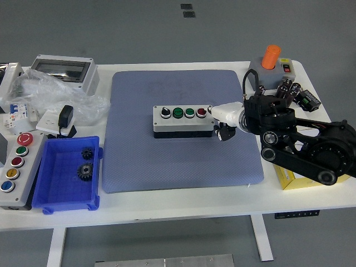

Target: Pick up the button,place it on the desk,press the button,press the button

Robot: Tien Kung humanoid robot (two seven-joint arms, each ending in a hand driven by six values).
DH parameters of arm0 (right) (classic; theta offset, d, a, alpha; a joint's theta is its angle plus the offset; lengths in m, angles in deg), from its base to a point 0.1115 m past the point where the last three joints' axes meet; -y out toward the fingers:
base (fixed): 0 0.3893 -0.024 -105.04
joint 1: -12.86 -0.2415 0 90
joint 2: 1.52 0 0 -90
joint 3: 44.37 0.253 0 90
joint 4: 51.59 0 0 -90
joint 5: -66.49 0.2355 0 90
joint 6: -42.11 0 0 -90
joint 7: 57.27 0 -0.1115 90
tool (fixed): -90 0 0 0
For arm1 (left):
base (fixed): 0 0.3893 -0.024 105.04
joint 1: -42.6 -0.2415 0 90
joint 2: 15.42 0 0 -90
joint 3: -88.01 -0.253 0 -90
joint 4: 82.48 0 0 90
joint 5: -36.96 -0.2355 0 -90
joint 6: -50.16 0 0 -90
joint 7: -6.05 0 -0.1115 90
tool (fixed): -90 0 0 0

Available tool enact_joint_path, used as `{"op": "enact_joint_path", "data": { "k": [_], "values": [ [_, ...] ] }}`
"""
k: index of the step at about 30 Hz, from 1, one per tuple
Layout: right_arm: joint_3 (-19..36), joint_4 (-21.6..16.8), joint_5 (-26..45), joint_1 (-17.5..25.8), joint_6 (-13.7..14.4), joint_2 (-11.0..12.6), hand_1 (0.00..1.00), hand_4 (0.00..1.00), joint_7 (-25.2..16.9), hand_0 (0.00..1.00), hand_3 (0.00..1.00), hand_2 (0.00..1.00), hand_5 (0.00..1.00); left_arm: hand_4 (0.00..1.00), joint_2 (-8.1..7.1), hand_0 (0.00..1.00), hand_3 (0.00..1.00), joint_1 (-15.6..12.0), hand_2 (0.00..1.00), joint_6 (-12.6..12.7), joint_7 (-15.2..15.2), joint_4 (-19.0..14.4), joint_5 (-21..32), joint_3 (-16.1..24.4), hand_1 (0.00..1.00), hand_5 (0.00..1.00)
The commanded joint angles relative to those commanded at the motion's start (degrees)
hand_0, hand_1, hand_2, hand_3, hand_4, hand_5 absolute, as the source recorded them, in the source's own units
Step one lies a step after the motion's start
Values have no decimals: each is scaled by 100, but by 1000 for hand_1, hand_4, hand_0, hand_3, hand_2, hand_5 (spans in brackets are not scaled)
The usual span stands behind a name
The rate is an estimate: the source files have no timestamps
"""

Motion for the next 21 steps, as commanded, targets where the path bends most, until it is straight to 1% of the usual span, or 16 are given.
{"op": "enact_joint_path", "data": {
  "k": [13, 21],
  "values": [
    [-75, -22, -123, -26, 105, -28, 429, 145, 0, 453, 998, 328, 2, 626, 2, 625, 605, -8, 567, 2, -4, 0, -3, 5, 617, 352],
    [-273, 31, -9, -33, 112, -90, 424, 154, 0, 440, 998, 326, 2, 625, -3, 626, 605, 4, 567, 7, 7, 0, -5, 7, 617, 354]
  ]
}}
